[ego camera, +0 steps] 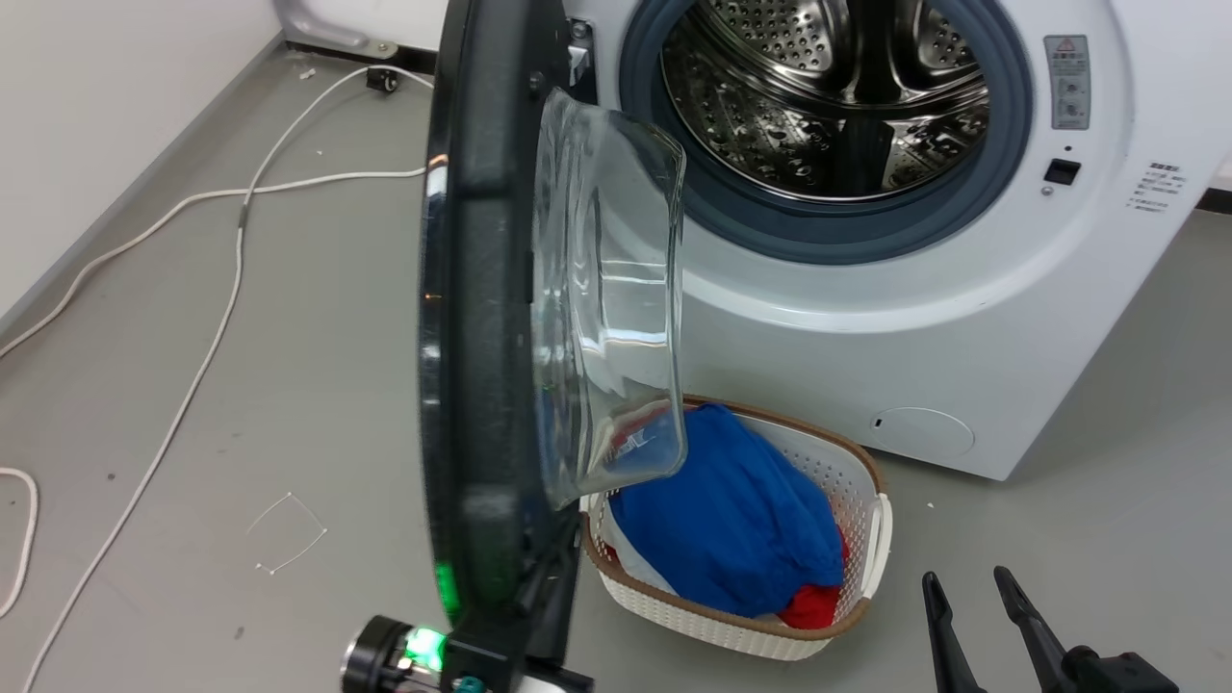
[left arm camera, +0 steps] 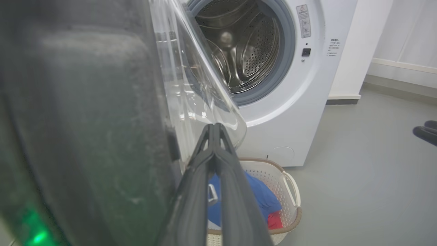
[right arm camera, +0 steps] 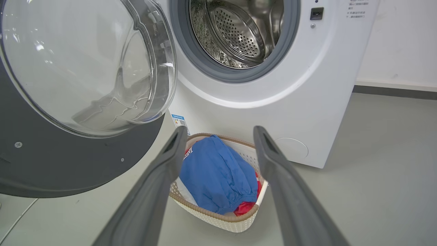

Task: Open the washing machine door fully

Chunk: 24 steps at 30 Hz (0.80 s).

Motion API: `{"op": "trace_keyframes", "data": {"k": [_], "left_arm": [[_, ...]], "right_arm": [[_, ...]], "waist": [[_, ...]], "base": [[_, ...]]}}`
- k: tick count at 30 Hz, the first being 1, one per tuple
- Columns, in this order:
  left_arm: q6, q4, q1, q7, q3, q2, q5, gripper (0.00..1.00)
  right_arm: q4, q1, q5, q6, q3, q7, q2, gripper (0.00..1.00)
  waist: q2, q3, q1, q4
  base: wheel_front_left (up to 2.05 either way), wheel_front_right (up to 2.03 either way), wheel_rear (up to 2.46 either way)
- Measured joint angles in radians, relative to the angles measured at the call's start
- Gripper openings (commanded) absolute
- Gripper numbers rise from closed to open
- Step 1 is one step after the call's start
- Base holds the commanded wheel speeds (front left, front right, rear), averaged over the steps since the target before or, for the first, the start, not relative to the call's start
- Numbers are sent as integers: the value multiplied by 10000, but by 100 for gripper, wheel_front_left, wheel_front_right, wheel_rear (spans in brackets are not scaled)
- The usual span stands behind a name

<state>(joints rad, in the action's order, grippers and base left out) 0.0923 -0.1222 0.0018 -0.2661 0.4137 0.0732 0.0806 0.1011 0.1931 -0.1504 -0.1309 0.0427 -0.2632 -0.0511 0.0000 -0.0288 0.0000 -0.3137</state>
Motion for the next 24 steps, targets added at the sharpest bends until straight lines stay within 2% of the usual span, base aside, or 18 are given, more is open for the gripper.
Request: {"op": "trace_keyframes", "data": {"k": [10, 13, 24], "left_arm": [[428, 309, 133, 27, -1824, 523, 380, 0], [445, 332, 88, 33, -2489, 731, 546, 0], [389, -69, -852, 27, -4884, 926, 1154, 0]], "right_arm": [[69, -46, 75, 0, -23, -2, 0, 100], [71, -87, 119, 0, -58, -2, 0, 100], [-13, -392, 516, 0, -178, -2, 2, 100]], "waist": [[0, -298, 0, -366], [0, -424, 0, -398], [0, -1114, 0, -321]], "base": [[0, 0, 0], [0, 0, 0], [0, 0, 0]]}}
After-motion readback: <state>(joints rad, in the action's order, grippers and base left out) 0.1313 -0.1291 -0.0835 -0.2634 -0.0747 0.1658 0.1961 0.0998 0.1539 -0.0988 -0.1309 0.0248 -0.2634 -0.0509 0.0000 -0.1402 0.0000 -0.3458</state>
